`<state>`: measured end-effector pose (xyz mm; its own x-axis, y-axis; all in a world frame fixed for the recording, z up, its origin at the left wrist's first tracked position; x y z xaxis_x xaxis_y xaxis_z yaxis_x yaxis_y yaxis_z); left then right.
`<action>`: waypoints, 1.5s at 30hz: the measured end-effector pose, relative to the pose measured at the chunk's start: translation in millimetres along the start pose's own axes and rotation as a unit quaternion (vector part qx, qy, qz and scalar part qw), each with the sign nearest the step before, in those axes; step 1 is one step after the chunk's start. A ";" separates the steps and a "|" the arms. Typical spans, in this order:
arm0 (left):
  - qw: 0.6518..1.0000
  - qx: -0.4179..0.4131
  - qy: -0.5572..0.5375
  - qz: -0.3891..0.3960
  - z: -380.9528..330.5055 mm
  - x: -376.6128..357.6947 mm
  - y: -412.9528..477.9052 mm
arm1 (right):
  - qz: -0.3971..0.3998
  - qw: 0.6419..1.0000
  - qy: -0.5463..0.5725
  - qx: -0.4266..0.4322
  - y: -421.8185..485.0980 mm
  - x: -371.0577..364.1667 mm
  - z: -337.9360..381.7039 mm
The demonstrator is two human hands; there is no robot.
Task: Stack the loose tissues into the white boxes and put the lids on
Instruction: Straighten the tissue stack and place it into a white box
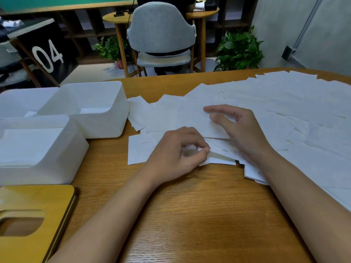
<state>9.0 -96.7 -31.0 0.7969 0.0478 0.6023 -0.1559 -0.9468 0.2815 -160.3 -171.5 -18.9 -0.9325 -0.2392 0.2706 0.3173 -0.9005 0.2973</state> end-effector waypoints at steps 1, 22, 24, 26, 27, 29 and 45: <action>1.000 0.003 -0.009 -0.012 -0.5 2.4 0.0 | -0.002 1.000 0.002 0.002 -0.5 0.0 1.9; 0.940 0.211 -0.163 -0.215 26.2 40.8 5.1 | 0.032 0.996 0.071 0.039 -10.7 -5.3 14.9; 0.940 0.210 -0.164 -0.213 25.4 40.5 5.0 | 0.031 0.997 0.062 0.035 -9.9 -5.7 11.3; 0.938 0.213 -0.170 -0.214 25.6 41.1 5.3 | 0.029 0.997 0.060 0.030 -9.5 -7.6 13.3; 0.938 0.212 -0.175 -0.212 23.6 41.4 4.8 | 0.028 0.997 0.060 0.027 -9.9 -7.6 13.2; 0.938 0.206 -0.179 -0.213 22.6 42.3 3.6 | 0.022 0.997 0.068 0.019 -10.6 -6.6 13.7; 0.931 0.193 -0.261 -0.167 11.9 42.8 1.2 | 0.102 0.993 0.049 0.036 -8.6 -8.4 17.7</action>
<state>49.9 -99.6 -13.8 0.9539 0.2950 0.0561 0.2932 -0.9553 0.0374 -152.1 -155.3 -7.5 -0.8593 -0.4508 0.2417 0.5087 -0.8029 0.3109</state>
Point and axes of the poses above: each hand's wrist, its own y-axis towards the middle knuckle, its own x-axis out of the back of the hand, z = x × y, the point moved 4 cm from there along y, towards the middle knuckle, and after that the axes turned 6 degrees about x, right-handed, at the moved point
